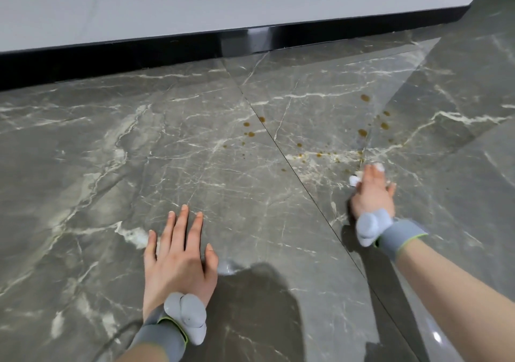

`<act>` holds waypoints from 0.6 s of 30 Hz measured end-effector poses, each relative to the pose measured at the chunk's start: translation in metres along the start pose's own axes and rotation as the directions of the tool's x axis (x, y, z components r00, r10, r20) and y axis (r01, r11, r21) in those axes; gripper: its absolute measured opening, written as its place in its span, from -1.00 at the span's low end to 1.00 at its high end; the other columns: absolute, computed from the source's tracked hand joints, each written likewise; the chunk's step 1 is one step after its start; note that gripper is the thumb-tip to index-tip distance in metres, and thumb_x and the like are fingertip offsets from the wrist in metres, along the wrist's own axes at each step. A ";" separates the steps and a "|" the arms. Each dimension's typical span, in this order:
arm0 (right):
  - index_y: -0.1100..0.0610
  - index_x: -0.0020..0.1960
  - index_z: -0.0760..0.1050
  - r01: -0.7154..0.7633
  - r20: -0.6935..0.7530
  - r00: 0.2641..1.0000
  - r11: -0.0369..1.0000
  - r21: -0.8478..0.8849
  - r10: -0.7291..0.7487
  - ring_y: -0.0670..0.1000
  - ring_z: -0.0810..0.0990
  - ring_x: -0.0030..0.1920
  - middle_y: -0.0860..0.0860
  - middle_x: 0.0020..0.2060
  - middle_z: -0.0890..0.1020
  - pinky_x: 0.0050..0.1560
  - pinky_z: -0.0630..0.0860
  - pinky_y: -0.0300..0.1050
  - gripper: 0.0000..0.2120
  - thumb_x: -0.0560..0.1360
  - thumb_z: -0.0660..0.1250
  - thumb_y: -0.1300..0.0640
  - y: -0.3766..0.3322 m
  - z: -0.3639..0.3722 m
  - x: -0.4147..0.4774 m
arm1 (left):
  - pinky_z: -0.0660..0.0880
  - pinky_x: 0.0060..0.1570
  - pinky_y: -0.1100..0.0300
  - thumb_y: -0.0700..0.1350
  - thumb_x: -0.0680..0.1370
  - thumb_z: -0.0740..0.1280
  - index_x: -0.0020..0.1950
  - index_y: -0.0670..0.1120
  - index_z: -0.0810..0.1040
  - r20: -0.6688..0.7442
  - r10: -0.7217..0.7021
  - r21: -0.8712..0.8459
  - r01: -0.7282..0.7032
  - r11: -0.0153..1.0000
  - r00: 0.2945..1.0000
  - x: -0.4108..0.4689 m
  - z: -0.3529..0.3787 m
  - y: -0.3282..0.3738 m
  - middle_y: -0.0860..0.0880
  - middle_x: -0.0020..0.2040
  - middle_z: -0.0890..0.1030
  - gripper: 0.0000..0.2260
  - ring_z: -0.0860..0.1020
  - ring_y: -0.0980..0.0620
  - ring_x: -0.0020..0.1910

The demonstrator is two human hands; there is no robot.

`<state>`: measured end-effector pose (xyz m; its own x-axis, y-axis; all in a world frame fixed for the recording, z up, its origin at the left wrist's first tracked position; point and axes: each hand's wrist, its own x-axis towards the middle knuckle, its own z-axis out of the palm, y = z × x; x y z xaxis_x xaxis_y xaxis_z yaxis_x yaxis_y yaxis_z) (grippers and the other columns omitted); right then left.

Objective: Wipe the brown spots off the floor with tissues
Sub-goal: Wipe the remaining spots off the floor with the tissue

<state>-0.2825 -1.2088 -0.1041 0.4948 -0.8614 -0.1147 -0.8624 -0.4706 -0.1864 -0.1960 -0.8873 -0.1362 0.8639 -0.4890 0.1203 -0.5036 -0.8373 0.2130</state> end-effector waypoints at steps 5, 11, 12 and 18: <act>0.08 0.50 -0.05 0.659 0.126 0.744 0.752 0.028 -0.656 0.03 0.02 0.49 0.03 0.51 0.02 0.45 -0.21 -0.01 -0.37 0.50 0.12 0.26 -0.127 0.041 -0.064 | 0.07 0.37 -0.07 0.04 0.47 0.04 0.36 -0.09 0.43 0.013 0.008 -0.008 -0.008 1.000 1.000 0.000 0.000 0.000 -0.09 0.42 0.37 -0.48 0.28 -0.07 0.42; 0.05 0.50 -0.05 0.569 0.122 0.810 0.819 0.076 -0.574 -0.08 -0.19 0.47 -0.06 0.51 -0.05 0.46 -0.20 0.10 -0.47 0.58 0.04 0.23 -0.086 0.023 -0.027 | 0.04 0.38 -0.04 0.04 0.47 0.04 0.38 -0.08 0.41 0.029 -0.016 0.004 0.016 1.000 0.999 0.000 -0.002 -0.004 -0.06 0.43 0.34 -0.49 0.23 -0.02 0.43; 0.08 0.50 -0.06 0.445 0.096 0.889 0.895 0.045 -0.447 -0.02 -0.15 0.49 -0.01 0.51 -0.05 0.45 -0.21 0.10 -0.50 0.60 0.01 0.21 -0.057 0.015 -0.010 | 0.02 0.39 -0.02 0.04 0.48 0.04 0.38 -0.07 0.41 0.028 -0.012 0.010 0.012 1.000 1.000 0.000 -0.001 -0.003 -0.06 0.43 0.34 -0.49 0.23 -0.02 0.43; 0.27 0.44 0.08 -0.132 0.018 0.991 0.991 0.022 0.131 0.15 0.03 0.46 0.18 0.47 0.11 0.40 0.02 0.22 -0.53 0.54 0.07 0.29 0.039 -0.014 0.031 | 0.09 0.37 -0.08 0.04 0.47 0.05 0.36 -0.08 0.44 0.009 -0.009 0.009 0.009 1.000 1.000 0.000 0.000 0.000 -0.09 0.42 0.36 -0.49 0.25 -0.04 0.42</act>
<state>-0.3026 -1.2567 -0.1010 0.3791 -0.9122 -0.1555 -0.9175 -0.3486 -0.1914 -0.1960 -0.8870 -0.1362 0.8685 -0.4835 0.1098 -0.4957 -0.8439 0.2053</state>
